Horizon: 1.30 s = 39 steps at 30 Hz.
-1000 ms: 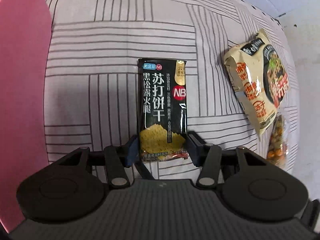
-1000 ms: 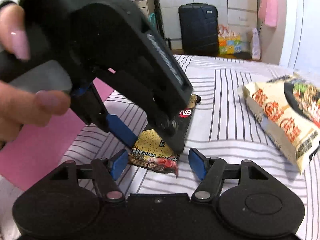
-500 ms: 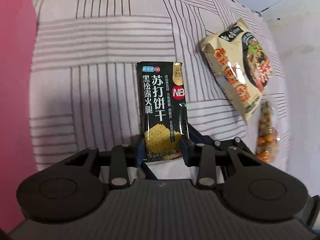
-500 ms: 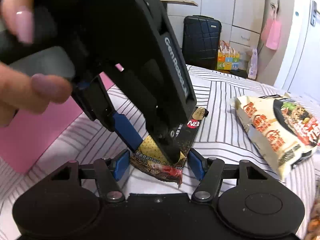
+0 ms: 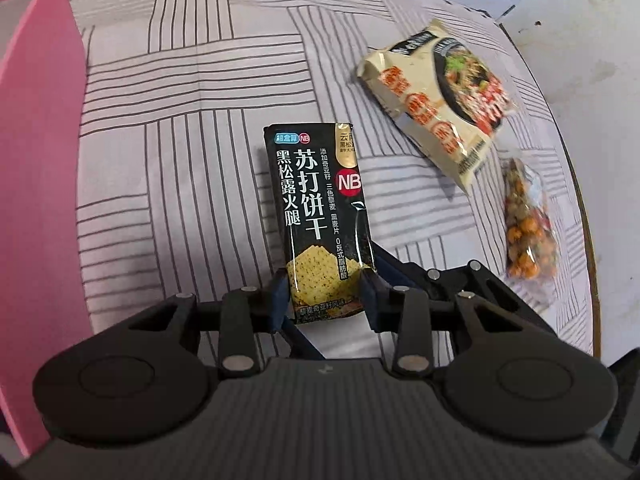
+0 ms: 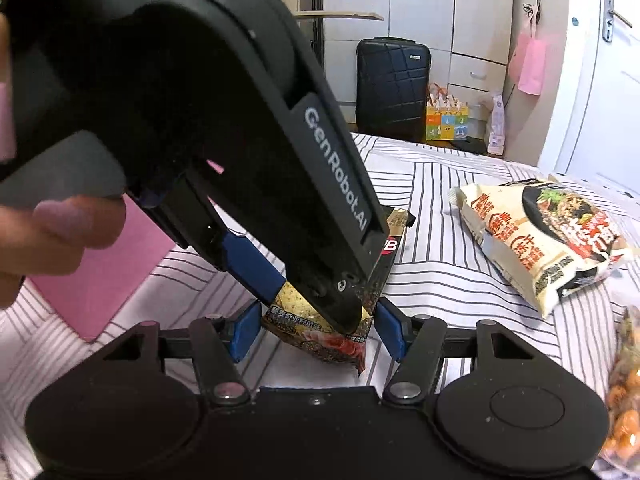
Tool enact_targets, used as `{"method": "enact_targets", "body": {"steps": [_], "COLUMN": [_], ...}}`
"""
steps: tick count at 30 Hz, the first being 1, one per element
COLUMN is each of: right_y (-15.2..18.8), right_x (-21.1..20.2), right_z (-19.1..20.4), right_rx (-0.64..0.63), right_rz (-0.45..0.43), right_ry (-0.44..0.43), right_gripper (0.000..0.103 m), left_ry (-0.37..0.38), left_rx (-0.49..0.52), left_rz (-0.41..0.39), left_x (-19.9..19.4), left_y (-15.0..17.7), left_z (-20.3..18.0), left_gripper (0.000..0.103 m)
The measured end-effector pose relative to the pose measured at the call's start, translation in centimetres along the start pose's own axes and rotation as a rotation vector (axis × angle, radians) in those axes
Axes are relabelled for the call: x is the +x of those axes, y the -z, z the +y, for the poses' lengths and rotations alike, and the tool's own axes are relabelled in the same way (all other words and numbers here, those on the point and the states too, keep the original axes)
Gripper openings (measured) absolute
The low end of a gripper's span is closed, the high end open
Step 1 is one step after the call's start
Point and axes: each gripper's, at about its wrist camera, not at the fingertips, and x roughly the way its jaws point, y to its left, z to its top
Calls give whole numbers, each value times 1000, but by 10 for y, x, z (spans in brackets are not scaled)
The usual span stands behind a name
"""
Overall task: Organize snacks
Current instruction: 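Lift the NB cracker pack with the right tool over the pink box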
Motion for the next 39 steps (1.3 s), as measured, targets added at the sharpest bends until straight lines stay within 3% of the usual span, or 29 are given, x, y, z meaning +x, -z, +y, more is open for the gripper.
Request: {"method": "enact_targets", "body": {"steps": [10, 23, 31, 39], "right_y": [-16, -44, -69, -87], "right_x": [-74, -128, -121, -70], "right_z": [42, 89, 128, 147], "right_rx": [-90, -151, -220, -271], "right_rz": [-64, -74, -121, -132], "right_ry": [56, -8, -132, -241], "right_gripper": [67, 67, 67, 67], "left_ry": [72, 53, -6, -104], "left_rx": [-5, 0, -109, -203], "left_rz": [-88, -156, -246, -308], "left_x": [-80, -165, -210, -210], "left_y": [39, 83, 94, 87], "left_z": [-10, 0, 46, 96], "left_gripper": [37, 37, 39, 39]}}
